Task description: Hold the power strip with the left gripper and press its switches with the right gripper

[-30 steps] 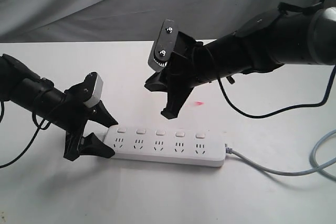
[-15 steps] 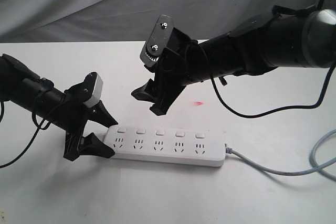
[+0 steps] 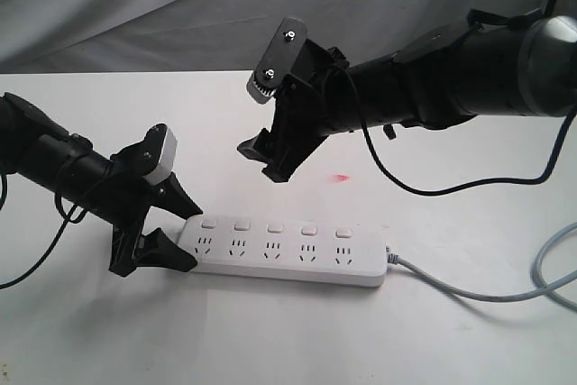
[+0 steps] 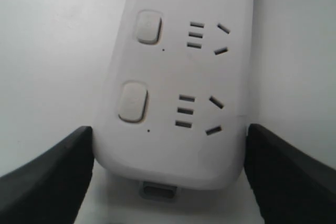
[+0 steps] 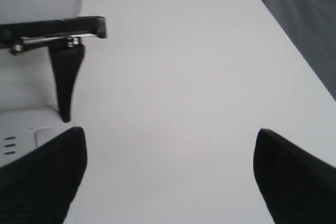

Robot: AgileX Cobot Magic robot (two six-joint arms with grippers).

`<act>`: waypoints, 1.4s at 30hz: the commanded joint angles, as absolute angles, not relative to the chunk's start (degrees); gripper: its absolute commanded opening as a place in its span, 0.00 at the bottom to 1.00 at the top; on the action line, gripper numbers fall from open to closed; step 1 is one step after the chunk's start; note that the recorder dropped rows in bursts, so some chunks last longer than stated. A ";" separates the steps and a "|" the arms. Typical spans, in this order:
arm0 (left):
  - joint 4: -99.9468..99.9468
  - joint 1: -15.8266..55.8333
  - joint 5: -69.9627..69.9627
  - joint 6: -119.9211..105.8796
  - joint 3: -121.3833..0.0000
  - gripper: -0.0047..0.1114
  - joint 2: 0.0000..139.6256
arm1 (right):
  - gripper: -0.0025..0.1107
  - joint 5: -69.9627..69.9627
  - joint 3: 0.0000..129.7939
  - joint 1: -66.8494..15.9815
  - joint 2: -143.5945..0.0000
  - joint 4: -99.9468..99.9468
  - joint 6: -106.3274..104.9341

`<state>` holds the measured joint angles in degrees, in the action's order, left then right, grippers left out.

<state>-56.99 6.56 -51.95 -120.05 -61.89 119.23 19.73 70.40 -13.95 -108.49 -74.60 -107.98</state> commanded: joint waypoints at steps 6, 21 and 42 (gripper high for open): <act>-55.24 6.96 -48.85 -119.91 -61.61 0.52 120.74 | 0.72 28.57 70.79 -14.50 -110.68 -81.31 -117.28; -55.24 6.96 -48.85 -119.91 -61.61 0.52 120.74 | 0.72 35.24 86.63 -15.18 -124.29 -67.47 -102.30; -55.24 6.96 -48.85 -119.91 -61.61 0.52 120.74 | 0.72 27.64 86.74 -18.74 -127.73 -62.83 -102.77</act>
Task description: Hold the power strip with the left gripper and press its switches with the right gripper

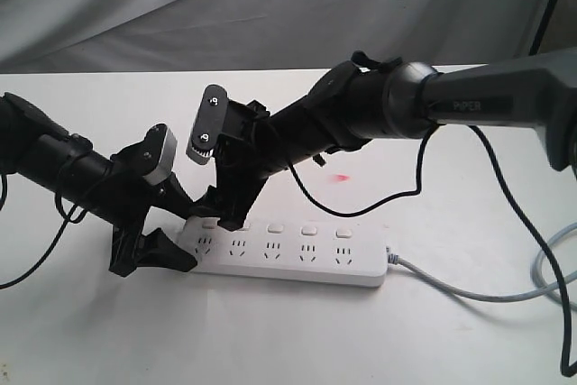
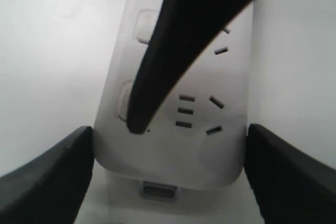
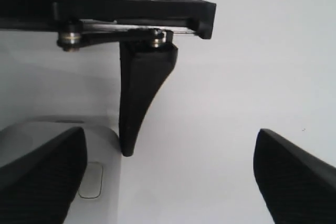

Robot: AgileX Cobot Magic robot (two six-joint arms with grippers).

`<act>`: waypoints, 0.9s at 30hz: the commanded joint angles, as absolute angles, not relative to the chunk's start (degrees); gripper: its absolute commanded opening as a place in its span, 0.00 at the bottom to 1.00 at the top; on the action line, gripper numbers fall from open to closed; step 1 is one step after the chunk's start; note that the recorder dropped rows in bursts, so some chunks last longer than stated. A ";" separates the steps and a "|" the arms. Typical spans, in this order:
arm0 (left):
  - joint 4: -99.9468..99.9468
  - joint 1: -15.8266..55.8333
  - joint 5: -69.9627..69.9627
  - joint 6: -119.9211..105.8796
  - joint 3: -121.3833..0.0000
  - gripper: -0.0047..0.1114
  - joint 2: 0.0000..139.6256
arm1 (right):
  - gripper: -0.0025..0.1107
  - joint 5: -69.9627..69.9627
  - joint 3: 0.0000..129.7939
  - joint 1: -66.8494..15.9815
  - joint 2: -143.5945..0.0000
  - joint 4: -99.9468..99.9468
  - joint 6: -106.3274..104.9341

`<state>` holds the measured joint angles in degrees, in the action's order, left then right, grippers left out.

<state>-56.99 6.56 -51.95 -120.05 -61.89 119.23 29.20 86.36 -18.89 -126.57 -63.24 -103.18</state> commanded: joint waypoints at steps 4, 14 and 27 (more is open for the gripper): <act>-55.24 6.96 -48.85 -119.91 -61.61 0.52 120.74 | 0.72 27.60 86.74 -18.74 -127.86 -62.83 -102.56; -55.24 6.96 -48.85 -119.91 -61.61 0.52 120.74 | 0.72 27.17 86.74 -18.74 -128.42 -59.48 -101.26; -55.24 6.96 -48.85 -119.91 -61.61 0.52 120.74 | 0.72 27.43 86.74 -18.83 -128.42 -56.35 -99.76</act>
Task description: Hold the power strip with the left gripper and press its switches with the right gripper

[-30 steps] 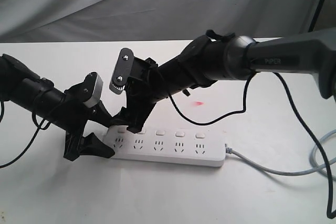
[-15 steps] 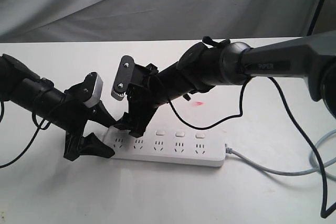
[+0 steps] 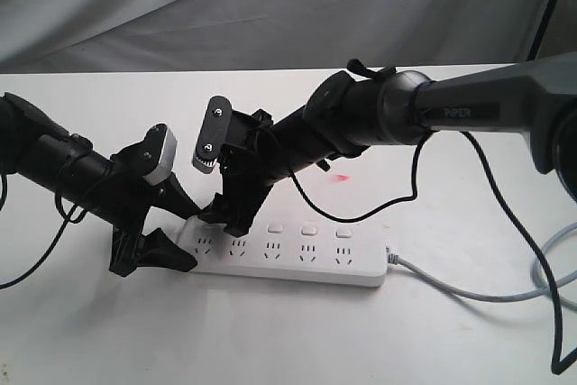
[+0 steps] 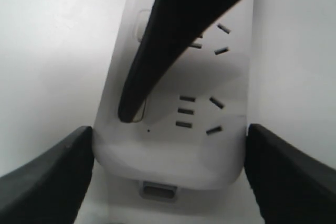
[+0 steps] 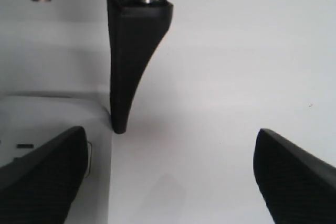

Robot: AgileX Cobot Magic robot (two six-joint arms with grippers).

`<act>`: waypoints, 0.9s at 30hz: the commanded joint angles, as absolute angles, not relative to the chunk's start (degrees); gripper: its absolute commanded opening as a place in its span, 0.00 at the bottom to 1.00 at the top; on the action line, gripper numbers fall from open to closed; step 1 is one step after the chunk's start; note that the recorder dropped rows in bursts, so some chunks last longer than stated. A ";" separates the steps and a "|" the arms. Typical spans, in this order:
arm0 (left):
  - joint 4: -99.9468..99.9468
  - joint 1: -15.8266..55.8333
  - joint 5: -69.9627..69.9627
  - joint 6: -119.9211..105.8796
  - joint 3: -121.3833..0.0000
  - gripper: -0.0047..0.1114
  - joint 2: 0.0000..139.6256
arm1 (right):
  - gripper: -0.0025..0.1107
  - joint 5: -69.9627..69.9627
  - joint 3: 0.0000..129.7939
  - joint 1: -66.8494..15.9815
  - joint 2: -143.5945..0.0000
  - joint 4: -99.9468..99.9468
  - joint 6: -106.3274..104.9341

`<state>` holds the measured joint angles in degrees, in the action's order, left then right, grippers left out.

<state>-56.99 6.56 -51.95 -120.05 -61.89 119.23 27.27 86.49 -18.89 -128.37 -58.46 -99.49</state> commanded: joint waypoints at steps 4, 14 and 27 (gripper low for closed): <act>-55.24 6.96 -48.85 -119.91 -61.61 0.52 120.74 | 0.72 27.43 86.61 -18.83 -128.42 -55.77 -99.76; -55.24 6.96 -48.85 -119.91 -61.61 0.52 120.74 | 0.72 27.19 86.52 -19.36 -130.25 -52.91 -98.94; -55.24 6.96 -48.85 -119.91 -61.61 0.52 120.74 | 0.72 26.24 86.52 -20.05 -130.35 -46.98 -94.41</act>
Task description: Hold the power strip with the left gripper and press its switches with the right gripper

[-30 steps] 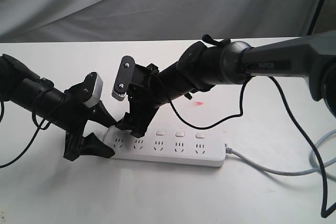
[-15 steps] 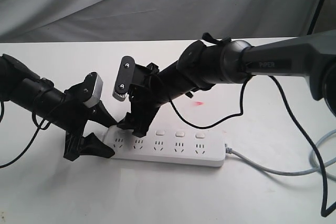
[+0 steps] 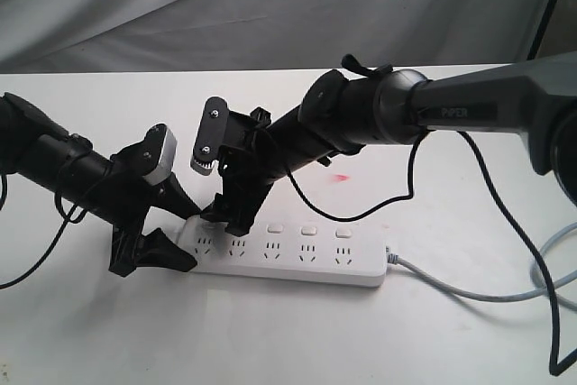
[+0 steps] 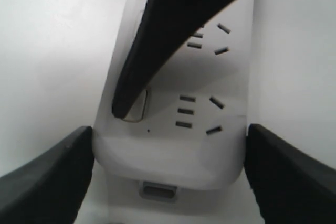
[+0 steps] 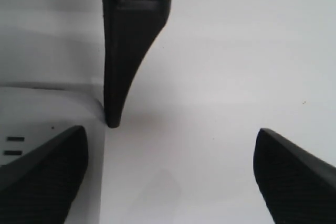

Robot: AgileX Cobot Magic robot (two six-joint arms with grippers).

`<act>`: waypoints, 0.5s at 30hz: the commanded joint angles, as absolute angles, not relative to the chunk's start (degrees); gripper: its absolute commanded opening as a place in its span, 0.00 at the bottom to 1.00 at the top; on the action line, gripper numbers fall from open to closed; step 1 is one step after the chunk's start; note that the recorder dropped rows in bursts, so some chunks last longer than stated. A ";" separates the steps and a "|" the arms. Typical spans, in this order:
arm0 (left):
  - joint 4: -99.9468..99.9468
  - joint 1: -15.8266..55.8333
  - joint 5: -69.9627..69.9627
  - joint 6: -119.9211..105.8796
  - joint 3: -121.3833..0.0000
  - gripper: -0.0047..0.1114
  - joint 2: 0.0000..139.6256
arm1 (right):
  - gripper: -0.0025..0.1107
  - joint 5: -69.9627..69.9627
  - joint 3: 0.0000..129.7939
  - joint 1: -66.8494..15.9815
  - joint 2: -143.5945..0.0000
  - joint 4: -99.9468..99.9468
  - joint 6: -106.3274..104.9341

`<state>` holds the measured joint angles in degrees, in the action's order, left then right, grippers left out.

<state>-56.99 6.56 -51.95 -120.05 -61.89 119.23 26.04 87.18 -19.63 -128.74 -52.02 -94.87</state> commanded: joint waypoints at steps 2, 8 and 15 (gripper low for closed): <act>-55.24 6.96 -48.85 -119.91 -61.61 0.52 120.74 | 0.72 26.35 86.52 -20.05 -130.35 -46.98 -94.41; -55.24 6.96 -48.85 -119.91 -61.61 0.52 120.74 | 0.72 26.80 86.52 -20.05 -131.43 -46.42 -94.63; -55.24 6.96 -48.85 -119.91 -61.61 0.52 120.74 | 0.72 26.15 86.52 -20.30 -132.37 -43.54 -93.75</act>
